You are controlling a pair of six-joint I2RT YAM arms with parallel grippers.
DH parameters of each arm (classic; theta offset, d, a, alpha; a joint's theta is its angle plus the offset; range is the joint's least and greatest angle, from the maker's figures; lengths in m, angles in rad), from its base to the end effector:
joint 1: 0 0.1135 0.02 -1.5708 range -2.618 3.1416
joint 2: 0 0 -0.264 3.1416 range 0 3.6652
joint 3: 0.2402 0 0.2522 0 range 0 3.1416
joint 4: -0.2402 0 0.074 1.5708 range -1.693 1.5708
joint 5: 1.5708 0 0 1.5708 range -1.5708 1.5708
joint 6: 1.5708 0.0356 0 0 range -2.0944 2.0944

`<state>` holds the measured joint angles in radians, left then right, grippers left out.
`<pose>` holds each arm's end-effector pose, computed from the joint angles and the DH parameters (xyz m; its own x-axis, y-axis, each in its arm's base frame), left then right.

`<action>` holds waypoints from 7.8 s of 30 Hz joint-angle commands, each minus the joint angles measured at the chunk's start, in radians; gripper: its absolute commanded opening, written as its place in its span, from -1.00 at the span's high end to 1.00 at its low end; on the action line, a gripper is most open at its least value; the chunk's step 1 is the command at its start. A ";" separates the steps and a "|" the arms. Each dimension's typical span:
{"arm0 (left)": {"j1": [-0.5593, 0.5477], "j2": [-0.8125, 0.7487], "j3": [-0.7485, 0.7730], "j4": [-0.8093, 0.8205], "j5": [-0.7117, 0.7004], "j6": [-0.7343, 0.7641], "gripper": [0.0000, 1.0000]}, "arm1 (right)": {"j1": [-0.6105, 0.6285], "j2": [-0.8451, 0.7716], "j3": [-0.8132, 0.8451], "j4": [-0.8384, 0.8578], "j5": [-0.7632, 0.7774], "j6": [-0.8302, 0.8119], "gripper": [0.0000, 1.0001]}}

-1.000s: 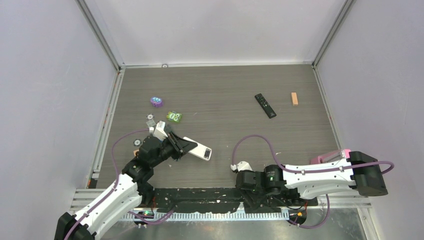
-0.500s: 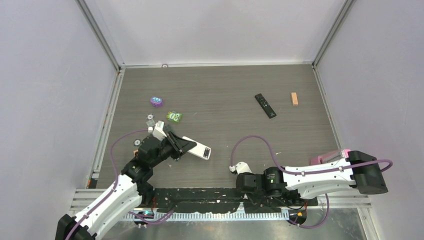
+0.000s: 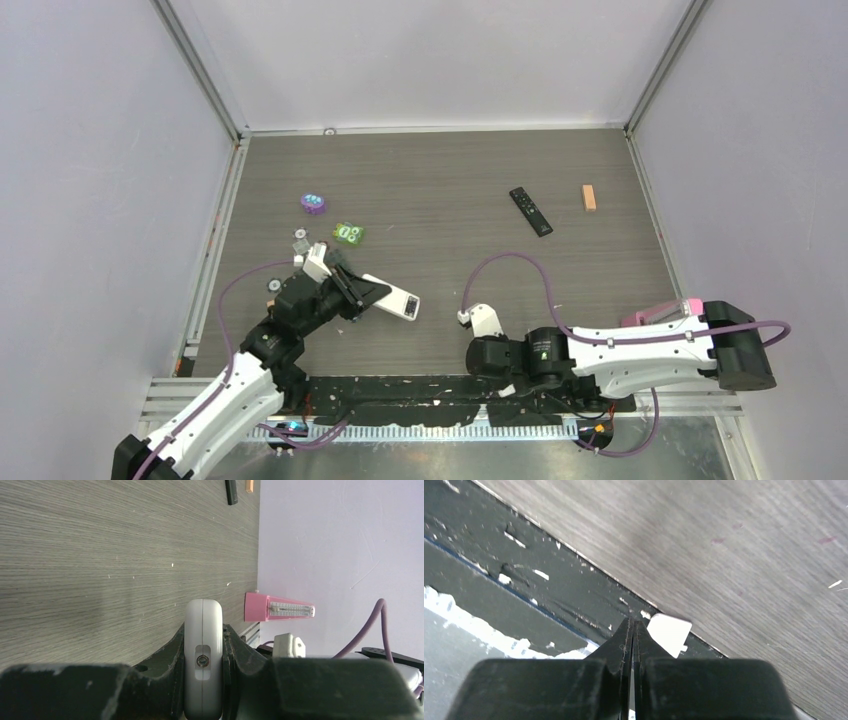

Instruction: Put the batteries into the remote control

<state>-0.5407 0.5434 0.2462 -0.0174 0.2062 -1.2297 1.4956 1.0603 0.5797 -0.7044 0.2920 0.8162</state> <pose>0.1243 -0.0831 0.2020 -0.7209 -0.6431 -0.2584 -0.0256 0.3973 -0.9173 0.0235 0.1754 0.1836 -0.7375 -0.5017 -0.4521 -0.5979 0.7964 0.0915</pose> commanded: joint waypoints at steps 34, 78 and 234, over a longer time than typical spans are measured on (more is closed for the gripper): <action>0.010 -0.040 0.039 -0.015 -0.015 0.012 1.00 | -0.057 0.098 -0.054 0.022 -0.105 0.129 0.76; 0.010 -0.093 0.025 0.433 0.043 -0.547 1.00 | -0.337 -0.121 0.205 1.027 -0.056 0.476 0.89; 0.003 -0.084 0.173 0.218 0.161 -0.112 1.00 | -0.434 -0.144 0.137 0.833 -0.302 0.241 -0.63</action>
<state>-0.5365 0.5030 0.3470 0.2676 0.3344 -1.4471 1.0599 1.0592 0.7166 0.1745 -0.0006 1.1767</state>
